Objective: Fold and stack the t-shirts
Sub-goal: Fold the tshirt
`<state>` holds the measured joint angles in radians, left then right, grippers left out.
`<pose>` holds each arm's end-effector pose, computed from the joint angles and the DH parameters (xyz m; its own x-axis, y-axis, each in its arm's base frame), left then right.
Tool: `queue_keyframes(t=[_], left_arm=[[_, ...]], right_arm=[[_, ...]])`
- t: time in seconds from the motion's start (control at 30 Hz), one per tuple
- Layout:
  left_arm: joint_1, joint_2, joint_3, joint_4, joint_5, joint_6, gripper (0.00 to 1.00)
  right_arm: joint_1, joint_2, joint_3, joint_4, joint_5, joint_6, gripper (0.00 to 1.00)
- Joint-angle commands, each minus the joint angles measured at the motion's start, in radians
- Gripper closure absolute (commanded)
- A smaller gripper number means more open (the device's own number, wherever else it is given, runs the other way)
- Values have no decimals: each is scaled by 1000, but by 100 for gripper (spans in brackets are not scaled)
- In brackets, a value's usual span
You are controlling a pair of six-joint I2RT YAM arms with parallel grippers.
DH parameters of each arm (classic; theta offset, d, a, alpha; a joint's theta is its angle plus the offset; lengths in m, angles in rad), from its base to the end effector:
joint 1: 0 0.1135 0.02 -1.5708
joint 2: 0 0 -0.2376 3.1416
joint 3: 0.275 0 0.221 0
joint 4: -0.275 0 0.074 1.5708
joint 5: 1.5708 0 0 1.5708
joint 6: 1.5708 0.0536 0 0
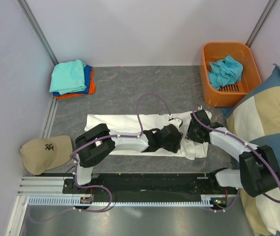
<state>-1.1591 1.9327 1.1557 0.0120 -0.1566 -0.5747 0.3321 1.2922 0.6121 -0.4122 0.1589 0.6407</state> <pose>0.1635 -0.3535 0.1415 -0.7002 0.2618 -0.6642 0.5714 0.7633 -0.3015 0.2072 0.0625 0.1422 -0.8240 0.3402 -0.4531 0.2988 0.9404 0.1626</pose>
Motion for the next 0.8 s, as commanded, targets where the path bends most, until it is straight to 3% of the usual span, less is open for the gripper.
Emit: queue_keyframes(t=[0.0,0.07,0.13,0.17,0.27,0.37,0.77], left_arm=[[-7,-3,52,0,-9,48,39],[-8,-15,58,-6,-18,58,43],[-7,-35,68,-63,-38,68,53],[-7,-41,73,-72,-46,76,68],[-7,-57,87,-115,-84,88,94],[-7,-61,101,-142,-110,98,98],[-7,-110,187,-279,-87,116,95]], right_arm=[[5,-18,-23,7,-4,14,50],[4,-16,-25,9,-4,16,50],[5,-11,-25,10,-2,17,49],[4,-8,-26,15,-4,19,50],[4,-4,-28,21,-7,23,49],[5,-4,-28,23,-9,24,49],[4,7,-38,36,-9,24,49]])
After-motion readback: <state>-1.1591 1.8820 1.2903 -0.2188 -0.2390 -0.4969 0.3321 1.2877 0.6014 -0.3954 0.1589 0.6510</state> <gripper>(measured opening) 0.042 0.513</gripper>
